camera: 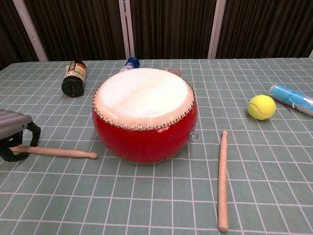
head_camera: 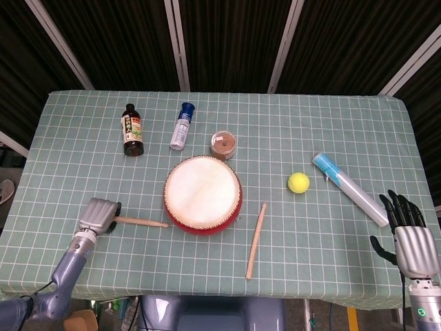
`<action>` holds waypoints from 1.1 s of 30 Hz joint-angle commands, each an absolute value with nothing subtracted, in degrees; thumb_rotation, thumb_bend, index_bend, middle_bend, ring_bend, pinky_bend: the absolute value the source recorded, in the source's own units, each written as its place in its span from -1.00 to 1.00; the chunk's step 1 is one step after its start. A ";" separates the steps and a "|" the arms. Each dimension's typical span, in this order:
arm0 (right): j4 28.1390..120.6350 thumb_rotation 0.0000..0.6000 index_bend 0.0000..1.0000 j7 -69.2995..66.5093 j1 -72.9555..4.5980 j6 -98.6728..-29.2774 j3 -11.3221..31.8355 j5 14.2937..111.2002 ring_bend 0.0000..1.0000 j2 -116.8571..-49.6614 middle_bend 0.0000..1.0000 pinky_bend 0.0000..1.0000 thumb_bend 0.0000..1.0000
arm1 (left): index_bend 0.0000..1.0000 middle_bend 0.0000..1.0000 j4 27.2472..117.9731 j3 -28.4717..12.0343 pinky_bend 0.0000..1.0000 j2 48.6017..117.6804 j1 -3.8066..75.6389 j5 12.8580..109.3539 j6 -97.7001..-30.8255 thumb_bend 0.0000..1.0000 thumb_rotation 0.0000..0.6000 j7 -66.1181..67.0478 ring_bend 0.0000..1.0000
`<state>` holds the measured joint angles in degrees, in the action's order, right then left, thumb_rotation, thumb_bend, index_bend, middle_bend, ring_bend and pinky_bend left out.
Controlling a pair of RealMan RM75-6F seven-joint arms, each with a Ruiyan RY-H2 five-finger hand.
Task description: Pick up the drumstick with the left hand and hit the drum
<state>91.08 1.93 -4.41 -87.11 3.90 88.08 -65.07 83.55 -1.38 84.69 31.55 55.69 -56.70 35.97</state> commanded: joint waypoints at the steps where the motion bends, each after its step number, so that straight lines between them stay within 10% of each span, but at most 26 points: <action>1: 91.08 1.00 -1.00 1.92 -4.49 -87.00 3.97 88.03 -1.00 -65.05 -1.00 -0.78 -0.34 | 0.07 1.00 83.23 -1.10 0.90 84.96 31.41 55.66 -56.75 -0.38 1.00 35.80 1.00; 14: 91.32 1.00 -1.00 1.62 -4.36 -87.05 3.96 87.88 -1.00 -64.89 -1.00 -0.78 -0.34 | 0.40 1.00 93.30 -2.56 0.90 78.79 29.66 65.59 -64.06 -0.16 1.00 28.78 1.00; 33: 91.58 1.00 -1.00 1.29 -4.44 -86.69 4.08 87.54 -1.00 -64.76 -1.00 -0.78 -0.34 | 0.46 1.00 107.97 -17.32 0.90 76.23 33.86 66.60 -72.85 -0.04 1.00 22.41 1.00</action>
